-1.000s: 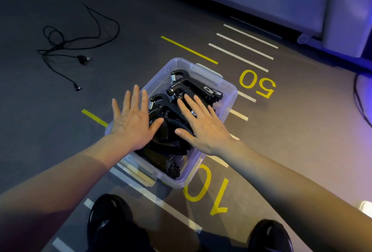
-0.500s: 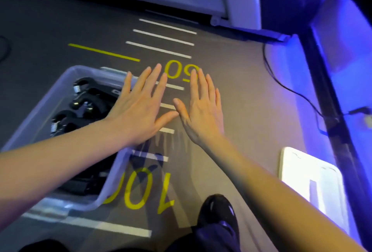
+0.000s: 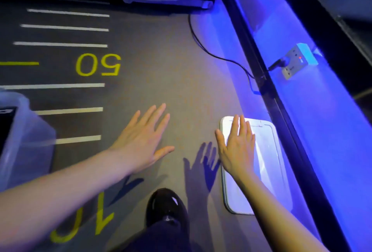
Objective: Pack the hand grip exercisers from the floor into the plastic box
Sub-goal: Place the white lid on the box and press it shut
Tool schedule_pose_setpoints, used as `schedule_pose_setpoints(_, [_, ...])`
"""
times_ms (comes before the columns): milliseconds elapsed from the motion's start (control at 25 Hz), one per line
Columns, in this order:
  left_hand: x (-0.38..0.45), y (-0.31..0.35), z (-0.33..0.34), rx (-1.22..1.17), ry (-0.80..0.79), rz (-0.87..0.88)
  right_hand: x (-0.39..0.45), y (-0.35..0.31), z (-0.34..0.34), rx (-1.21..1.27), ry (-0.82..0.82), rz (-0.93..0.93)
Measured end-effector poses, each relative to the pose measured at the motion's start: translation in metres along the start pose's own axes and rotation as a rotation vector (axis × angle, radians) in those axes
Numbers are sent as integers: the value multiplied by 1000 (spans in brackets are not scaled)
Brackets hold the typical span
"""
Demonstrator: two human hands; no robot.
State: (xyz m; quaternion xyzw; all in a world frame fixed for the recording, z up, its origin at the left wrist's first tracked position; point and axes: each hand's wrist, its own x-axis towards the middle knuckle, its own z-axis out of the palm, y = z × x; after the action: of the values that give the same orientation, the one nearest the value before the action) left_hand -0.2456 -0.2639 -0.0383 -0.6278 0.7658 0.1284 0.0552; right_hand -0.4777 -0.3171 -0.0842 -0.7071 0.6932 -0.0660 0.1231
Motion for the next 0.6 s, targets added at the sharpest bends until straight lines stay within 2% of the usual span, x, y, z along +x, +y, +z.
schedule_pose_setpoints(160, [20, 31, 31, 26, -112, -6, 3, 71, 24, -43, -124, 181])
schedule_pose_setpoints(280, [32, 48, 43, 39, -154, -10, 10, 99, 38, 3, -202, 324])
schedule_pose_setpoints(360, [39, 58, 45, 27, -195, -16, 15, 107, 44, -22, -235, 350])
schedule_pose_setpoints(520, [49, 72, 49, -21, -237, 1, 28, 110, 56, -12, -214, 359])
schedule_pose_setpoints(600, [51, 77, 52, -57, -236, 18, 31, 109, 58, -11, -151, 367])
